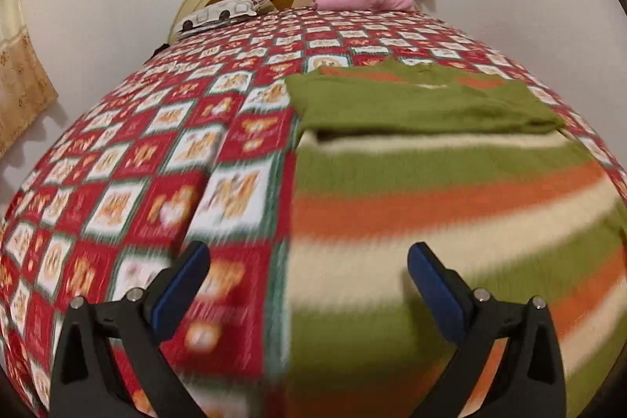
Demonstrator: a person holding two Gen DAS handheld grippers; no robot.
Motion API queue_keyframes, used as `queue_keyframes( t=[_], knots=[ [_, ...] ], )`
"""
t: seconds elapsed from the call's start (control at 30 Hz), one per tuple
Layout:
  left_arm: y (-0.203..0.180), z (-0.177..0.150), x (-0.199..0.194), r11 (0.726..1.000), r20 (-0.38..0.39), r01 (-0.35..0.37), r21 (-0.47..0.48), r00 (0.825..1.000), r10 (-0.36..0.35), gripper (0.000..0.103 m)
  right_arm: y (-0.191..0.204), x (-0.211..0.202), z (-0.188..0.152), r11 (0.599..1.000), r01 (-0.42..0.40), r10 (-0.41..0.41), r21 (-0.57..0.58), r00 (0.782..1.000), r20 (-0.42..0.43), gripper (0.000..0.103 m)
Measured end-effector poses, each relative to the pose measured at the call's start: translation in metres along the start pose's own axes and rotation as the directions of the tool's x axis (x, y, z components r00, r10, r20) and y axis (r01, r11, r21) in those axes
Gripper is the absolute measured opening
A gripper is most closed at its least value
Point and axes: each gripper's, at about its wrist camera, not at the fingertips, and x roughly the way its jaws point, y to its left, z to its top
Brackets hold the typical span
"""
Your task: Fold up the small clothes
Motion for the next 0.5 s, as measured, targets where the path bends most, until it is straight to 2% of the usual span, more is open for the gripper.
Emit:
queue_keyframes(
  t=[0.2,0.37,0.5],
  knots=[
    [0.017,-0.042,-0.037,0.998,-0.003,0.048,-0.038,0.999,-0.048,0.103,-0.032,-0.035,-0.044,0.998,0.050,-0.049,0.026,0.997,-0.053,0.052],
    [0.010,-0.068,-0.059,0.997,-0.017,0.081,0.008,0.997,-0.081,0.103,-0.049,-0.048,-0.079,0.995,-0.002,0.013,0.102,0.994,-0.105,0.052],
    [0.004,-0.090,-0.067,0.991,-0.073,0.134,0.011,0.988,-0.133,0.098,-0.042,-0.048,-0.105,0.997,-0.002,0.013,0.078,0.989,-0.147,0.052]
  ],
)
